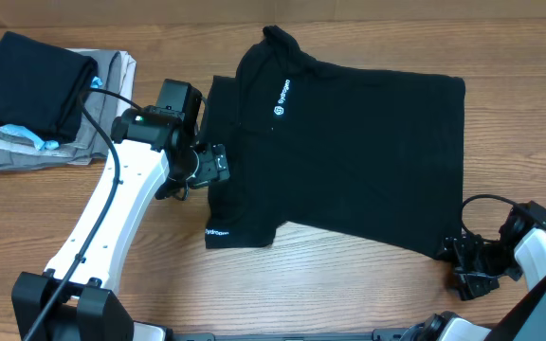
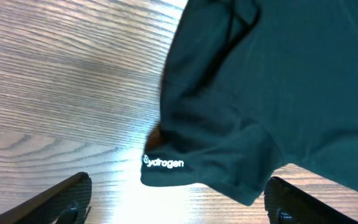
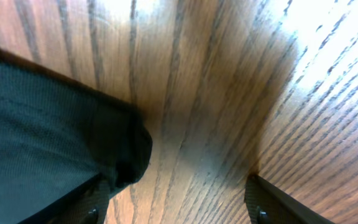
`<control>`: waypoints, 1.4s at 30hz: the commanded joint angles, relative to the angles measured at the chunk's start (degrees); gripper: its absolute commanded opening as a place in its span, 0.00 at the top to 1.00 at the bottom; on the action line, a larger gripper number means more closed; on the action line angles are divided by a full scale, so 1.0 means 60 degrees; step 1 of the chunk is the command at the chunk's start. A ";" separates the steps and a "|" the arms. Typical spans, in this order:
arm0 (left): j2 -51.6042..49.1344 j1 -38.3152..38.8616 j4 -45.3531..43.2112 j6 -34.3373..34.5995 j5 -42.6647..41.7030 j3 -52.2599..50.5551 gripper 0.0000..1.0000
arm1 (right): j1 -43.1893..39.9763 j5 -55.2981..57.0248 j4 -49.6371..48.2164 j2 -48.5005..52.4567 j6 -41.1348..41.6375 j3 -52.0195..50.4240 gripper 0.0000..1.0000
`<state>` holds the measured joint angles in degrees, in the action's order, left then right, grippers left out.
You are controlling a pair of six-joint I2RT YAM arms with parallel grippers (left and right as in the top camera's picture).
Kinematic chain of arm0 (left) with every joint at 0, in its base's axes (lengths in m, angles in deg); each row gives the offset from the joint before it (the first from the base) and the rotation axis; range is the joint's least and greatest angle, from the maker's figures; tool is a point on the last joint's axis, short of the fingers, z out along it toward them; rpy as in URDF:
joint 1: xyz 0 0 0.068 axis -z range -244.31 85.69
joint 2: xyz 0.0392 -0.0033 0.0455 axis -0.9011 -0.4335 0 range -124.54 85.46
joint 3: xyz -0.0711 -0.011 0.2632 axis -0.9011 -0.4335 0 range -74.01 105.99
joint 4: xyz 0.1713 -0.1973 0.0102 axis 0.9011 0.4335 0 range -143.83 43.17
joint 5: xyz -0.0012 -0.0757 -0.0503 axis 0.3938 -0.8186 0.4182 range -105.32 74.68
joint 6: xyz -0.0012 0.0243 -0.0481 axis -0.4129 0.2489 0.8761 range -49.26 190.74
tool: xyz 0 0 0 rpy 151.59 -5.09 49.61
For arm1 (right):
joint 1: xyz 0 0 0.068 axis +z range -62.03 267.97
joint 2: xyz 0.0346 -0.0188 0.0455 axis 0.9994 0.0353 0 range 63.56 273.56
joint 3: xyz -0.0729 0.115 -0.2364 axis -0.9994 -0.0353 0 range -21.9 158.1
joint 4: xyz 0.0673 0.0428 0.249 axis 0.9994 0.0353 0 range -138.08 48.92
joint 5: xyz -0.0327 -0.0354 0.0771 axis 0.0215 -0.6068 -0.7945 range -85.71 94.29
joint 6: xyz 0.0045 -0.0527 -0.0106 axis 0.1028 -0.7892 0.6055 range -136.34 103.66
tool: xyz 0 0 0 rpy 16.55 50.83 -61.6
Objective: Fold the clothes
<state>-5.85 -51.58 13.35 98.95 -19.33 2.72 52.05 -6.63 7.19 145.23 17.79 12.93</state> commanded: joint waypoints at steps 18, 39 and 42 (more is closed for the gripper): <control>0.0076 0.0007 -0.0211 0.0127 0.0277 -0.0029 0.06 | -0.0007 -0.1377 0.0189 0.0535 -0.0911 0.1242 0.18; 0.0076 0.0007 -0.0138 0.0120 0.0277 -0.0029 0.05 | -0.0007 -0.0911 -0.1956 0.0535 -0.0871 -0.0368 0.48; 0.0076 0.0007 -0.0098 0.0120 0.0277 -0.0029 0.06 | -0.0007 -0.0911 -0.1953 0.0535 -0.0878 -0.0368 0.66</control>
<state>-5.85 -51.58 12.45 99.15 -18.46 2.52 51.97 -14.32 -3.61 146.04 13.00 13.39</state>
